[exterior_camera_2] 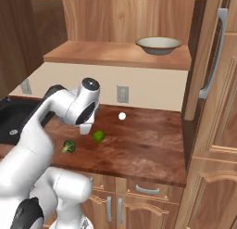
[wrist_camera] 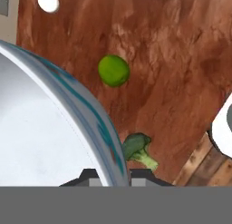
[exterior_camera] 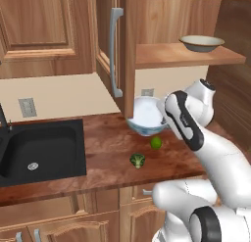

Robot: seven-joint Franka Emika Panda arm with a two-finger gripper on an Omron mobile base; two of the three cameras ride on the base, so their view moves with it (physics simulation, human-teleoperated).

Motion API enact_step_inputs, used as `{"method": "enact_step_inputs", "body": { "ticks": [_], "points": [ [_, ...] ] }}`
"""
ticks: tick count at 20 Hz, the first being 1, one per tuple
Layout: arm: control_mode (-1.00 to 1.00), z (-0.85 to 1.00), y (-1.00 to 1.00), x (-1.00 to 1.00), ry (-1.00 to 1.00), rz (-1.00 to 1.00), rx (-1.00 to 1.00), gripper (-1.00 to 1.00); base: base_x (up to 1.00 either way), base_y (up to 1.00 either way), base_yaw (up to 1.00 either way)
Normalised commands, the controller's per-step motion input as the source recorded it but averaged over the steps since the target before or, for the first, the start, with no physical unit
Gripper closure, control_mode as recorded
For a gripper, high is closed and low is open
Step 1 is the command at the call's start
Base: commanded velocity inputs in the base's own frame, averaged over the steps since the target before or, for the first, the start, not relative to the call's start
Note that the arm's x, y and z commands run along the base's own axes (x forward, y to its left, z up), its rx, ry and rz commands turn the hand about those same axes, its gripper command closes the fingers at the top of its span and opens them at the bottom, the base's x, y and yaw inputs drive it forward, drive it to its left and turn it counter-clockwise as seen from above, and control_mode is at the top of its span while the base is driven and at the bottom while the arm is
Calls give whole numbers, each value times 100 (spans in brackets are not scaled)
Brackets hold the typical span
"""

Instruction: Pick both bowls and place them on the counter. Then place the broccoli in one bowl and place the lime in the other bowl.

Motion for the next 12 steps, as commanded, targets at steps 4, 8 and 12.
{"method": "enact_step_inputs", "body": {
  "ticks": [4,8,12],
  "points": [
    [-100,-38,27,50,12,0,0,100,0,0,0],
    [-100,-57,20,31,0,0,7,100,0,0,0],
    [-100,-43,14,42,0,0,0,100,0,0,0]
  ]
}}
